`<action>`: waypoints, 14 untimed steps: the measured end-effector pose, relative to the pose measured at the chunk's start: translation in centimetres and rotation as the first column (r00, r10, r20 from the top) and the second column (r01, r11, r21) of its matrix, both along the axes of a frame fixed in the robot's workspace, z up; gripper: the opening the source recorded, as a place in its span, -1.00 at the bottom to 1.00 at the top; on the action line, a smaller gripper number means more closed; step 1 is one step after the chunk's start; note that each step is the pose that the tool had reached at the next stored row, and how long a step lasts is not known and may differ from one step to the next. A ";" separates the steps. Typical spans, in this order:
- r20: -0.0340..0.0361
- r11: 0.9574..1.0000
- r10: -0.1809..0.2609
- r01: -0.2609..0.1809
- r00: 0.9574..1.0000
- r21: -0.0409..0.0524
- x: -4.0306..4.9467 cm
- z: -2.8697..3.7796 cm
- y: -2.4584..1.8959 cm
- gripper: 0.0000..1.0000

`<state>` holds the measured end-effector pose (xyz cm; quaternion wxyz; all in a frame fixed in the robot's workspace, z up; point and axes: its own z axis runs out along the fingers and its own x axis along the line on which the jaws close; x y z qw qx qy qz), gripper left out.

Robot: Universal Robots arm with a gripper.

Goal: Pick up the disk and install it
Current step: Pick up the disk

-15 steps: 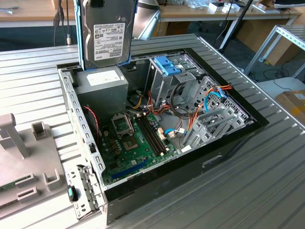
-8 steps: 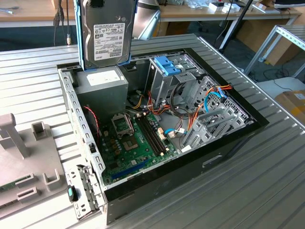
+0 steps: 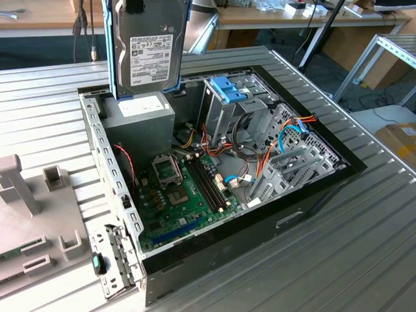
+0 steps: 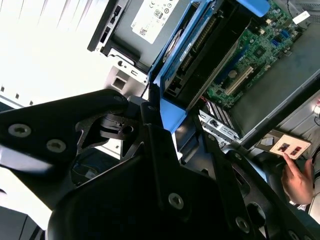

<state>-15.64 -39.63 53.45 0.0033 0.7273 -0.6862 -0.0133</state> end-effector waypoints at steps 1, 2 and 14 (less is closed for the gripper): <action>0.000 1.000 0.000 0.000 1.000 0.000 0.00 0.00 -0.04 -0.27; 0.000 1.000 0.000 0.000 1.000 0.000 0.00 0.00 -0.11 -0.27; 0.000 1.000 0.000 0.000 1.000 0.000 0.89 -0.01 -0.48 -0.27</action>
